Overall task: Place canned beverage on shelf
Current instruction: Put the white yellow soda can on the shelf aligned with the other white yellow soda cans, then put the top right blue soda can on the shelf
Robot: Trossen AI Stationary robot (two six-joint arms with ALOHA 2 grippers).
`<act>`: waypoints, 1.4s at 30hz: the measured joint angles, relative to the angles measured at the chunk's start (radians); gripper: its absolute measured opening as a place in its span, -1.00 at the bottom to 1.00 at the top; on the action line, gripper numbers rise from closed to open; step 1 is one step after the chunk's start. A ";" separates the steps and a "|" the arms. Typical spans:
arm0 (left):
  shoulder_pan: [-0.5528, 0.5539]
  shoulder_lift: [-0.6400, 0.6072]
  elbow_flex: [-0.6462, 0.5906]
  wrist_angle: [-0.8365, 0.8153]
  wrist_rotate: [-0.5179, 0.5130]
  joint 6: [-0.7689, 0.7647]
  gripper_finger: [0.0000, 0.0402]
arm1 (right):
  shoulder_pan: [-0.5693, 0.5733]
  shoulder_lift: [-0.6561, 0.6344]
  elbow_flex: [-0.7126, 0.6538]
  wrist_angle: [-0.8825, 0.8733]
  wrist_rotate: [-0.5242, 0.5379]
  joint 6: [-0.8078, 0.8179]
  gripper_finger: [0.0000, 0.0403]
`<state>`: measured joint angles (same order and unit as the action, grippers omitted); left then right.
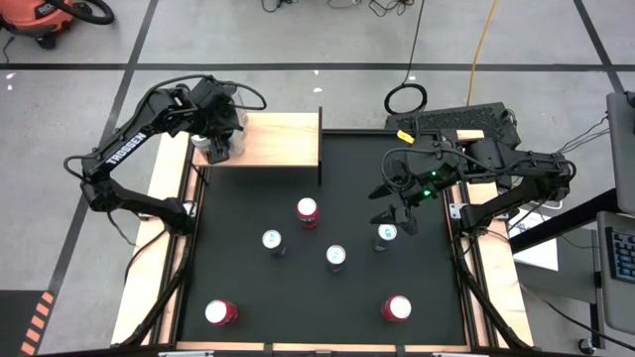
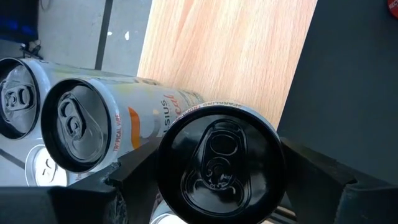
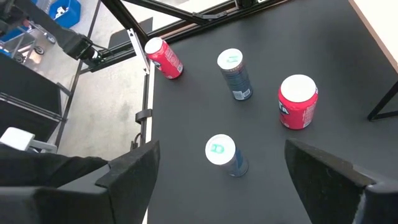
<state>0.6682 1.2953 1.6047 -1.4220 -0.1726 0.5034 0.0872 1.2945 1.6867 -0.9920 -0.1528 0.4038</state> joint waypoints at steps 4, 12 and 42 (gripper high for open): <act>0.000 0.000 0.000 0.000 0.000 0.000 0.42 | 0.000 0.000 0.000 0.000 0.000 0.000 0.61; 0.000 0.000 0.000 0.000 0.000 -0.022 0.43 | 0.000 0.000 0.000 0.000 0.000 0.000 0.61; -0.070 -0.002 0.232 -0.036 -0.086 -0.104 0.71 | 0.000 0.000 0.000 0.000 0.000 -0.001 0.61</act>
<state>0.5980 1.2930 1.8368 -1.4582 -0.2583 0.3995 0.0871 1.2945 1.6867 -0.9916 -0.1528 0.4030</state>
